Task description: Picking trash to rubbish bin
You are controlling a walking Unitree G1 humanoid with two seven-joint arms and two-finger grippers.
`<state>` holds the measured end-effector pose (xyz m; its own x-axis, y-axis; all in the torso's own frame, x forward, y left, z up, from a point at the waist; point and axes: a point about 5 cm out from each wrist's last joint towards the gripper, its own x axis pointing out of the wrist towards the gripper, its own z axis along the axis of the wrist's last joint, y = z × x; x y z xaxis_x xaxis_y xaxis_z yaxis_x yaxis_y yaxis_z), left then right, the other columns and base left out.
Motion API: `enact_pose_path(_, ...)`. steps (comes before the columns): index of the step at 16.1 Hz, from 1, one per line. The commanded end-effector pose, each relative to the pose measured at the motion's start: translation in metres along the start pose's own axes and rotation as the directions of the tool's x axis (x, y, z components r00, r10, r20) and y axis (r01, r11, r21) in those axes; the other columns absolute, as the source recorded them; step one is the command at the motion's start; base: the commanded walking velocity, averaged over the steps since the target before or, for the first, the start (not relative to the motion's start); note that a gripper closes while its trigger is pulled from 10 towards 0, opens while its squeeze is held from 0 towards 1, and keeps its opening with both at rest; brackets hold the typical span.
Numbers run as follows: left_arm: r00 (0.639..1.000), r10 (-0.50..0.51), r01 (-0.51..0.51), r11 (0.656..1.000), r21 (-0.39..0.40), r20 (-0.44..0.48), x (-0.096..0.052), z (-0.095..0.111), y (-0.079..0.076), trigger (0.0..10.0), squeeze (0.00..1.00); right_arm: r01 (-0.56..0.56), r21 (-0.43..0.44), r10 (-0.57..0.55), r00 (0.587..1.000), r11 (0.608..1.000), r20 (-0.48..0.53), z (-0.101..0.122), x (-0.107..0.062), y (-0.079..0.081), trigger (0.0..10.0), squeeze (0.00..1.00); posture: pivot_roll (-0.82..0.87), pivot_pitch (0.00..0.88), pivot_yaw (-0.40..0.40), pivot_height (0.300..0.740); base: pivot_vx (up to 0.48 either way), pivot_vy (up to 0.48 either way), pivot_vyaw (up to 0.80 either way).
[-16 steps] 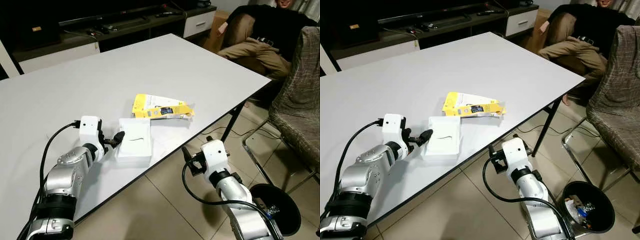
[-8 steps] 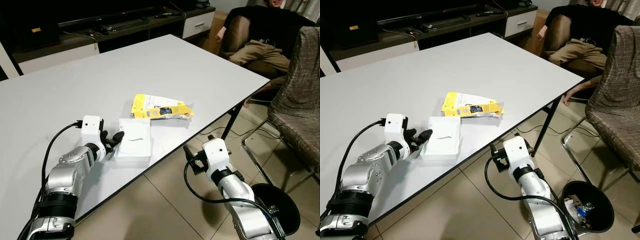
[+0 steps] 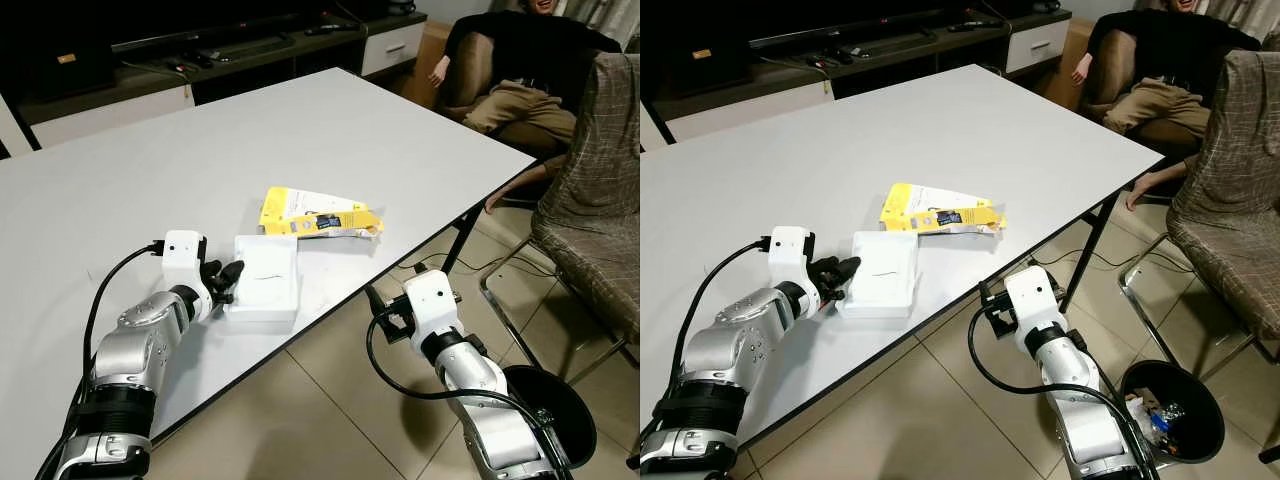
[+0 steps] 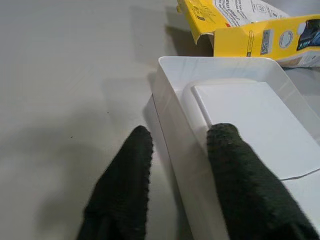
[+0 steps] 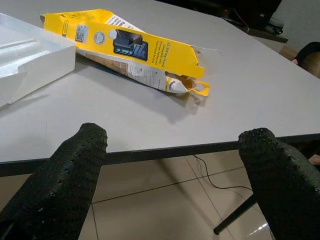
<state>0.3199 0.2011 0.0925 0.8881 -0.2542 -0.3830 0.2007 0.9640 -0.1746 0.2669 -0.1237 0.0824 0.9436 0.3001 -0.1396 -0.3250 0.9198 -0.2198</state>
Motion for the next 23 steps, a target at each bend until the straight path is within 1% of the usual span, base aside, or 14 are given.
enact_pose_path(1,0.995,0.033,-0.036,0.999,-0.027,-0.099,-0.002,-0.022,0.006,0.0,0.00,-0.008,0.000,0.008,1.000,1.000,-0.015,-0.002,0.001,-0.001,10.0,0.00,0.00,0.000,-0.043,0.740,0.000,0.000,0.00)
enact_pose_path(5,0.998,0.065,-0.066,0.994,-0.088,-0.009,-0.006,-0.011,0.012,0.0,0.00,-0.006,0.010,0.006,1.000,1.000,-0.019,-0.004,0.001,0.001,10.0,0.00,0.02,0.000,-0.042,0.740,0.000,0.000,0.00)
enact_pose_path(6,0.997,0.070,-0.064,0.990,-0.128,0.042,-0.009,-0.005,0.015,0.0,0.00,-0.004,0.018,0.004,1.000,1.000,-0.019,-0.004,0.000,0.002,10.0,0.00,0.02,0.000,-0.041,0.740,0.000,0.000,0.00)
enact_pose_path(7,0.988,0.070,-0.042,0.981,-0.191,0.139,-0.014,0.007,0.018,0.0,0.00,-0.001,0.024,0.001,1.000,1.000,-0.016,-0.004,0.000,0.002,10.0,0.00,0.02,0.000,-0.040,0.740,0.000,0.000,0.00)
enact_pose_path(8,0.972,0.063,-0.007,0.970,-0.241,0.227,-0.018,0.017,0.020,0.0,0.00,0.006,0.031,-0.005,1.000,1.000,-0.014,-0.004,0.000,0.002,10.0,0.00,0.02,0.000,-0.040,0.740,0.000,0.000,0.00)
enact_pose_path(9,0.940,0.041,0.066,0.952,-0.298,0.338,-0.024,0.032,0.019,0.0,0.00,0.009,0.032,-0.009,1.000,0.999,-0.012,-0.004,0.000,0.001,10.0,0.00,0.03,0.000,-0.041,0.740,0.000,0.000,0.00)
enact_pose_path(10,0.925,0.038,0.089,0.946,-0.313,0.377,-0.026,0.037,0.019,0.0,0.00,0.010,0.033,-0.009,1.000,0.999,-0.011,-0.004,0.000,0.001,10.0,0.00,0.03,0.000,-0.040,0.740,0.000,0.000,0.00)
enact_pose_path(12,0.847,-0.017,0.222,0.919,-0.326,0.531,-0.039,0.060,0.009,0.0,0.00,0.019,0.038,-0.019,1.000,0.999,-0.004,-0.003,0.002,0.000,10.0,0.00,0.03,0.000,-0.038,0.740,0.000,0.000,0.00)
enact_pose_path(14,0.835,-0.044,0.249,0.919,-0.305,0.549,-0.042,0.062,0.006,0.0,0.00,0.022,0.041,-0.022,1.000,0.999,0.004,-0.001,0.003,0.000,10.0,0.00,0.04,0.000,-0.040,0.740,0.000,0.000,0.00)
enact_pose_path(16,0.829,-0.004,0.200,0.936,-0.289,0.559,-0.046,0.065,0.003,0.0,0.00,0.021,0.072,-0.025,0.998,0.997,0.057,0.009,0.009,-0.001,10.0,0.00,0.05,0.000,-0.050,0.740,0.000,0.000,0.00)
enact_pose_path(18,0.846,0.014,0.142,0.957,-0.252,0.533,-0.048,0.061,0.003,0.0,0.00,0.026,0.077,-0.032,0.996,0.997,0.080,0.015,0.015,-0.004,10.0,0.00,0.06,0.000,-0.059,0.740,0.000,0.000,0.00)
enact_pose_path(20,0.887,0.036,0.043,0.986,-0.160,0.461,-0.050,0.050,0.004,0.0,0.00,0.024,0.081,-0.032,0.995,0.996,0.095,0.018,0.018,-0.005,10.0,0.00,0.08,0.000,-0.066,0.740,0.000,0.000,0.00)
enact_pose_path(21,0.886,0.060,-0.003,0.992,-0.125,0.460,-0.050,0.050,0.005,0.0,0.00,0.020,0.079,-0.028,0.995,0.997,0.099,0.018,0.019,-0.004,10.0,0.00,0.08,0.000,-0.066,0.740,0.000,0.000,0.00)
enact_pose_path(23,0.894,0.037,-0.004,0.997,-0.076,0.446,-0.045,0.056,-0.001,0.0,0.00,0.017,0.077,-0.024,0.995,0.997,0.100,0.017,0.018,-0.001,10.0,0.00,0.08,0.000,-0.058,0.740,0.000,0.000,0.00)
